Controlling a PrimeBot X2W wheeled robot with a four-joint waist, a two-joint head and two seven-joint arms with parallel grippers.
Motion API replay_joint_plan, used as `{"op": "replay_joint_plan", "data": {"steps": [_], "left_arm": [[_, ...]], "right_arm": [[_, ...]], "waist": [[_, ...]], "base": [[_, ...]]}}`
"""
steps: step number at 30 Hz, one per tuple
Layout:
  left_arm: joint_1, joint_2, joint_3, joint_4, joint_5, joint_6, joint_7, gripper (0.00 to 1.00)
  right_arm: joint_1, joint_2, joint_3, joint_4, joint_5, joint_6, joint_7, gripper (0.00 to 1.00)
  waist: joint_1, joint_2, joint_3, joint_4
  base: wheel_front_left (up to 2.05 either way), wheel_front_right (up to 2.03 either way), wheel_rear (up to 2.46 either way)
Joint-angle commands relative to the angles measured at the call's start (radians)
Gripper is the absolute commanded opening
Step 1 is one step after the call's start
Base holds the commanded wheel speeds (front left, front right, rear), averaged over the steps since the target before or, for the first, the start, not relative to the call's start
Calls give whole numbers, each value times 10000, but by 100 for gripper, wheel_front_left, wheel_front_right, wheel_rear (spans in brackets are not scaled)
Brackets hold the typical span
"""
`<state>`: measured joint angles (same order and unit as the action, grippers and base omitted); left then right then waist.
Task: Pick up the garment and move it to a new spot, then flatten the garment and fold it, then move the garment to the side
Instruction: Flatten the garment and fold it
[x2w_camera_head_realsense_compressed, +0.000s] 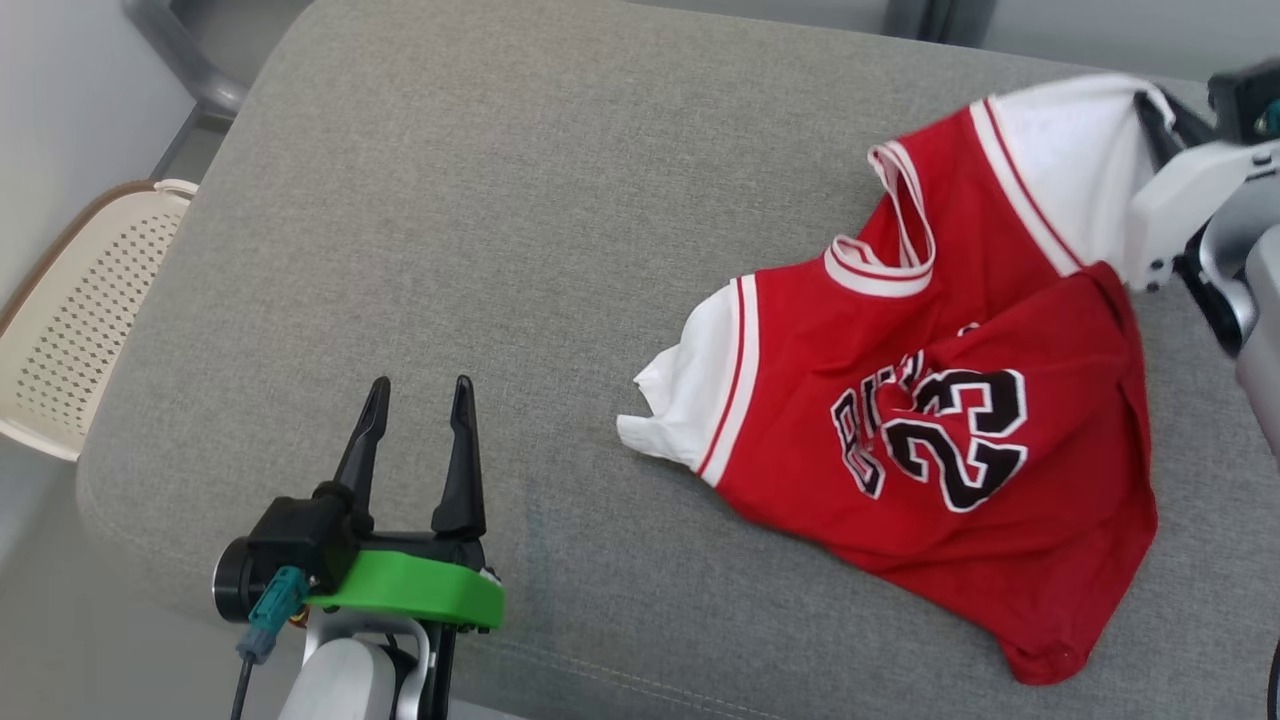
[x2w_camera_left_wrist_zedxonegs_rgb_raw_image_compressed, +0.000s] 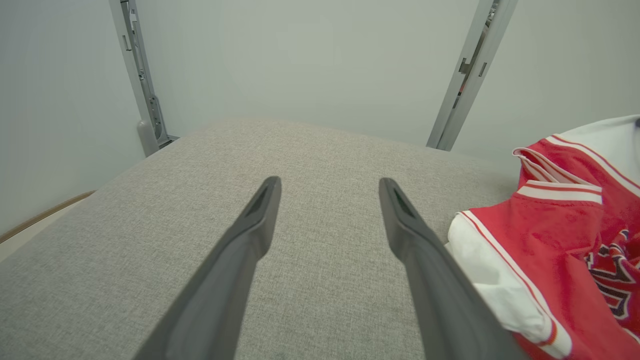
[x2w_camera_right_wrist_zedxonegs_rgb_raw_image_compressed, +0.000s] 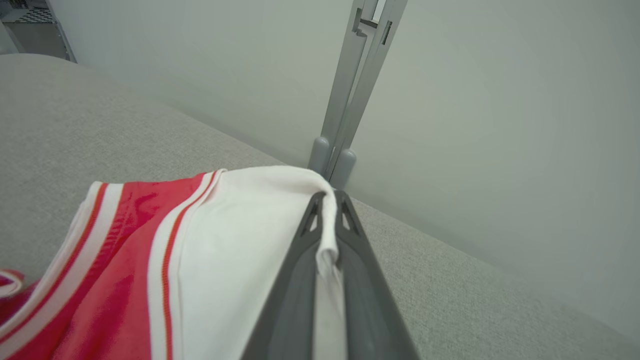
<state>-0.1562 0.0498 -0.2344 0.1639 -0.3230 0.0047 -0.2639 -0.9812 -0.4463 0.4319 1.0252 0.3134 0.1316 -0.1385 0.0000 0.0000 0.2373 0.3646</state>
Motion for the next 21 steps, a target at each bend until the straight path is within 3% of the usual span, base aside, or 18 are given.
{"op": "replay_joint_plan", "data": {"steps": [1,5,6,7,8,13,21], "left_arm": [[-210,19,-54,0,-112,32,-1,100],[-187,17,-159,-33,-213,97,-1,100],[-182,17,-184,-40,-230,127,0,100],[-177,17,-204,-45,-222,132,-1,100],[-172,17,-226,-50,-237,148,-1,100],[-108,19,-180,-7,-162,201,-1,100],[198,19,257,22,169,44,-1,100]], "right_arm": [[-377,50,-134,155,-164,-20,-214,0],[-1176,335,-472,635,-770,-20,-718,0],[-1271,454,-528,799,-906,-20,-780,6],[-1334,520,-537,908,-1022,-20,-826,40],[-1388,611,-559,1108,-1101,-20,-786,100],[-1370,865,-627,1490,-1270,-20,-1026,100],[-120,610,-795,1053,-813,-20,-1274,100]], "waist": [[0,0,33,164],[0,0,86,359],[0,0,96,391],[0,0,100,409],[0,0,98,424],[0,0,-28,314],[0,0,-539,-255]], "base": [[0,0,0],[0,0,0],[0,0,0],[0,0,0],[0,0,0],[0,0,0],[0,0,0]]}}
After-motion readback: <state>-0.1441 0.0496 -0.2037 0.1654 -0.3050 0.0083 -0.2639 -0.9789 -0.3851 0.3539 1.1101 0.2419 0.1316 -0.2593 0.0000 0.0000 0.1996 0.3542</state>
